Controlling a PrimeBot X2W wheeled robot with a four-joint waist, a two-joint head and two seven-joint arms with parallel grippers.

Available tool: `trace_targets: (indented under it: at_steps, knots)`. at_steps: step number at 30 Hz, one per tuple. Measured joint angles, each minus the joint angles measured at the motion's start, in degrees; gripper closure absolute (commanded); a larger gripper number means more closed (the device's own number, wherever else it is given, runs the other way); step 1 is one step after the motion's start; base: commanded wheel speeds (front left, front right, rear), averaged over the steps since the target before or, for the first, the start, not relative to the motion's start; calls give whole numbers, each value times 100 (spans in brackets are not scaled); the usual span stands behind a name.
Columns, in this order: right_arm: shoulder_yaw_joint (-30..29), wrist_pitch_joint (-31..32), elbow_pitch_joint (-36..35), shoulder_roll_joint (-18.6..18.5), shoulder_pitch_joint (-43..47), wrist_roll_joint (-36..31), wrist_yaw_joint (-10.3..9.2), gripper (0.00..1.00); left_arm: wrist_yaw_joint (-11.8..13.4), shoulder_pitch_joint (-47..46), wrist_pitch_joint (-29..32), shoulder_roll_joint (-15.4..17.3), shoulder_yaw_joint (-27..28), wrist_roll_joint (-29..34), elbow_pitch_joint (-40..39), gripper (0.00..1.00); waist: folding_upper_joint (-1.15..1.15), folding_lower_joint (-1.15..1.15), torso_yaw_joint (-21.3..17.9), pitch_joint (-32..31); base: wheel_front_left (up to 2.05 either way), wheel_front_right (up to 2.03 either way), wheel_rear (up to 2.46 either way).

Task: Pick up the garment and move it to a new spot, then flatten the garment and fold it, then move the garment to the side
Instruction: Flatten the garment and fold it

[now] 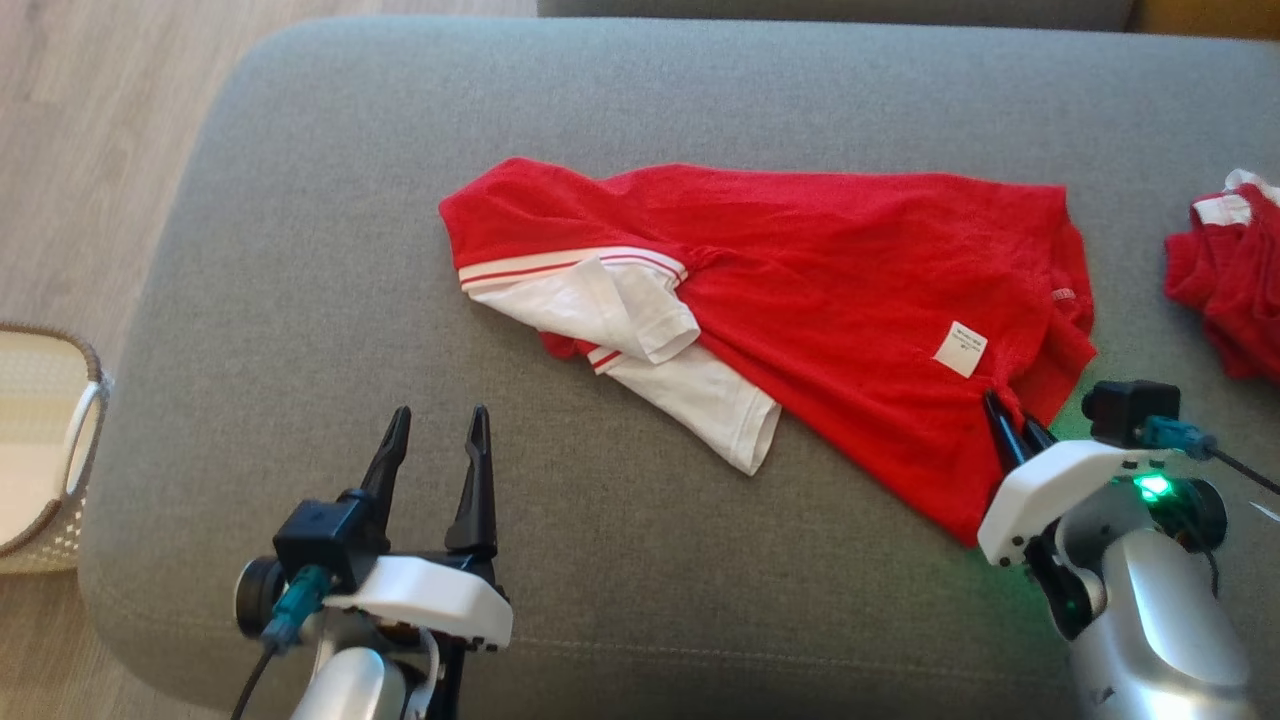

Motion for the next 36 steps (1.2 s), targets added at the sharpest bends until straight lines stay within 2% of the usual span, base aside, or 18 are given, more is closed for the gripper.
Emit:
trace_targets:
  at_steps: [8, 17, 23, 27, 30, 36]
  knots:
    - [337, -141, -522, -2, 40, -308, 0, 100, 3, 88, -1, -1, 123, -8, 34, 0, 0, -1, -128, -440, 0, 0, 0]
    - [820, 235, -1638, -13, 480, -339, 0, 100, -2, 495, 0, 1, 225, -8, 33, 0, 0, -1, -389, -945, 0, 0, 0]
    - [1056, 537, -2338, -297, 440, -160, 0, 100, -10, 498, -1, 1, 227, -8, -12, 0, 0, -1, -413, -974, 0, 0, 0]
    - [1090, 802, -2512, -493, -162, 142, 0, 100, -10, 485, 0, 1, 196, -8, -40, 0, 0, -1, -350, -821, 0, 0, 0]
    - [1147, 1005, -2432, -812, -1004, 171, 0, 100, -12, 410, -1, 2, 103, -9, -41, 0, 0, -1, -285, -629, 0, 0, 0]
    - [1088, 1339, -1241, -1376, -2742, 398, 0, 100, -4, -53, -1, 0, -246, -130, -43, 0, 0, 0, -41, -109, 0, 0, 0]
